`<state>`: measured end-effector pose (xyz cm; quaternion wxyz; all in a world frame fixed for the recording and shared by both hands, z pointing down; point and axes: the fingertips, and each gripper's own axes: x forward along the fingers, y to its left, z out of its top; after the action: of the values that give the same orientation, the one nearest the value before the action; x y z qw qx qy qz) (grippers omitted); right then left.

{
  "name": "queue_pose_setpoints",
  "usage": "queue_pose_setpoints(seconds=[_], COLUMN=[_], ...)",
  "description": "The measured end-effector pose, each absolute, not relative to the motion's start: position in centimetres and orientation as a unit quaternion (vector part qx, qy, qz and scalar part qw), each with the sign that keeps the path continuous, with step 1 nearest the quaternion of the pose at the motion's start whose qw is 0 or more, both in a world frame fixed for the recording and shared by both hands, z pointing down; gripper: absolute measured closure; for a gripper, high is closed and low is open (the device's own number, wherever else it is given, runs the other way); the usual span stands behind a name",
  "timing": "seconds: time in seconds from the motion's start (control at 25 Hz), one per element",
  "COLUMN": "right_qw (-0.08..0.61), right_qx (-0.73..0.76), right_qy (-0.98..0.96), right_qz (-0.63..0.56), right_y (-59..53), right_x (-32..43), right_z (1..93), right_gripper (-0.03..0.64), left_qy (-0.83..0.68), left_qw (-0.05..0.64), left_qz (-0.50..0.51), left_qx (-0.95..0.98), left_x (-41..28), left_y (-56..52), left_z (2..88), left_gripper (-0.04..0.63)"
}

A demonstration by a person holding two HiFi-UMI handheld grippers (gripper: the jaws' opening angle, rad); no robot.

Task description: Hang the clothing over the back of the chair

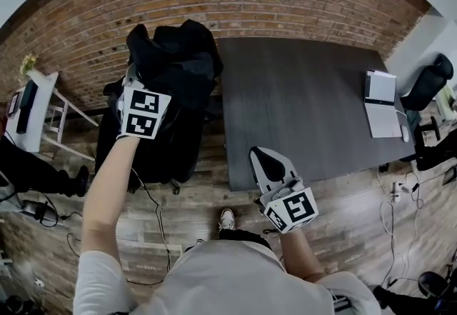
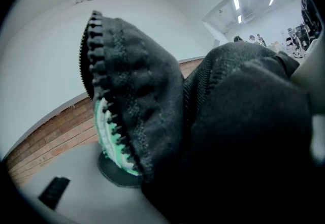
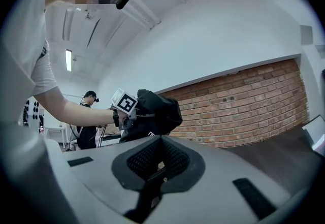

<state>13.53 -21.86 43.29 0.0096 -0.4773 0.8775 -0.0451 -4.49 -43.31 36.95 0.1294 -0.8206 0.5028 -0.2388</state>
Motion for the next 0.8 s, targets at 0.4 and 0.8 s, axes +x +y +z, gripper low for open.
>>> queue_pose_setpoints(seconds=[0.4,0.8], right_qw=[0.021,0.023], right_qx=[-0.475,-0.477], right_qy=[0.878,0.876], right_qz=[-0.055,-0.062], right_y=[-22.6,-23.2], right_x=[13.7,13.9], right_z=[43.7,44.1], right_gripper=[0.598,0.598], left_qy=[0.471,0.402], left_qw=[0.138,0.166], left_qz=[-0.291,-0.348], left_qx=[-0.821,-0.831], left_x=[-1.9,2.5], left_y=[-44.5,-44.1], left_z=[39.6,41.7], left_gripper=[0.307,0.286])
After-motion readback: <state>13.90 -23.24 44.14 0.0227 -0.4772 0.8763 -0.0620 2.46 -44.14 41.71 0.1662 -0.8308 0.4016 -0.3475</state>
